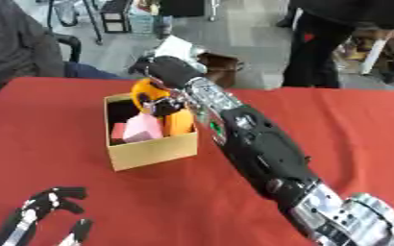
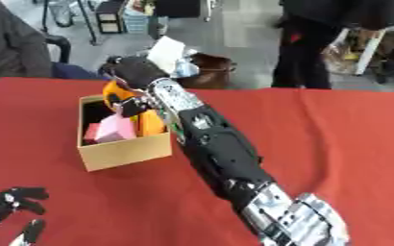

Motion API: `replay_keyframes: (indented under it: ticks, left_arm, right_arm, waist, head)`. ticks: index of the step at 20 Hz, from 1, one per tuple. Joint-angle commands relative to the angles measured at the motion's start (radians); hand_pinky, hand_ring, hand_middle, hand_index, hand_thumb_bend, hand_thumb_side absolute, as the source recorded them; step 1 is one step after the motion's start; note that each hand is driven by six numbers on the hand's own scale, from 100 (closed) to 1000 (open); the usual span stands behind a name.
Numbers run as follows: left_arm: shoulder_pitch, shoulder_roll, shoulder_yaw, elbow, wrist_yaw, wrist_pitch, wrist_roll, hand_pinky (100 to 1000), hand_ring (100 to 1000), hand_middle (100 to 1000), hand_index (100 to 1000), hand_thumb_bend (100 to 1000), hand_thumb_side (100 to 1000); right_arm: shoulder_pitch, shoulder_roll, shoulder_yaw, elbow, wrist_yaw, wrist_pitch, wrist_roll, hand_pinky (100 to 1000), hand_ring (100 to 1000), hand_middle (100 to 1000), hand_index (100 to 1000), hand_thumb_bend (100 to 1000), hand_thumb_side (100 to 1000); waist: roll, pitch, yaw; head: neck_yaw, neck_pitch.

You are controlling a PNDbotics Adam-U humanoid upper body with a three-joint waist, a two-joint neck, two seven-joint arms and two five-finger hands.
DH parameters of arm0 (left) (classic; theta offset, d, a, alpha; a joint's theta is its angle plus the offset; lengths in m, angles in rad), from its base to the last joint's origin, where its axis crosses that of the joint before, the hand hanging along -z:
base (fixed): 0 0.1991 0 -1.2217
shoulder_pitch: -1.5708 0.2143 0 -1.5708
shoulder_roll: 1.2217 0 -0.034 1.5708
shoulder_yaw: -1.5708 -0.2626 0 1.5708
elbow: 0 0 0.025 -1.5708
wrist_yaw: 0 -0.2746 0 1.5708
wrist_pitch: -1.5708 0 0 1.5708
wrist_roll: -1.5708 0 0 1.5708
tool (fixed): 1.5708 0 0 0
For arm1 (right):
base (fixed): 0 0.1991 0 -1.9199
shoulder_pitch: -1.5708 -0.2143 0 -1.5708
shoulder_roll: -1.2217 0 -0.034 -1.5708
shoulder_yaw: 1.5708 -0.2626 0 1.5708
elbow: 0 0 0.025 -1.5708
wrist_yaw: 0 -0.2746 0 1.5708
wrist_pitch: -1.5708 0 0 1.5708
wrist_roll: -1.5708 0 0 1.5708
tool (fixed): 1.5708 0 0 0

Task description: Pick up objects on the table and place them in the box.

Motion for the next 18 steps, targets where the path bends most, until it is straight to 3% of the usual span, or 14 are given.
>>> replay_keyframes:
  ticks: [1,4,9,13,18]
  left_arm:
    - [-0.010,0.004,0.002,-0.014,0.001,-0.002,-0.002,777,638,692,822,343,632]
    - [-0.008,0.005,0.003,-0.013,0.000,-0.002,-0.001,777,639,693,822,343,632]
    - [-0.001,0.007,0.024,-0.013,-0.006,0.006,0.020,776,638,691,821,339,629]
    - [0.011,0.010,0.057,-0.012,-0.012,0.029,0.063,772,634,687,815,328,612]
    - [0.023,0.013,0.087,-0.018,-0.007,0.064,0.139,770,633,685,812,331,597]
  right_arm:
    - [-0.015,-0.009,-0.019,0.004,0.020,0.025,-0.014,802,756,874,932,100,458]
    - [-0.017,-0.019,-0.021,-0.005,-0.003,0.028,-0.018,797,750,865,928,100,438]
    - [-0.032,-0.082,0.005,-0.108,-0.079,-0.016,-0.018,753,707,834,926,100,226]
    - [-0.005,-0.154,0.022,-0.216,-0.146,-0.058,-0.036,725,683,824,927,100,204]
    - [0.097,-0.272,0.014,-0.345,-0.225,-0.115,-0.109,674,637,803,925,100,225]
  waist:
    - [-0.007,-0.013,-0.002]
    - [-0.006,-0.013,-0.009]
    - [-0.005,-0.009,-0.049]
    - [-0.004,-0.009,-0.102]
    - [-0.002,-0.011,-0.172]
  head:
    - [0.000,-0.009]
    - [0.005,-0.009]
    - [0.042,-0.006]
    - [0.087,0.002]
    - [0.134,0.020]
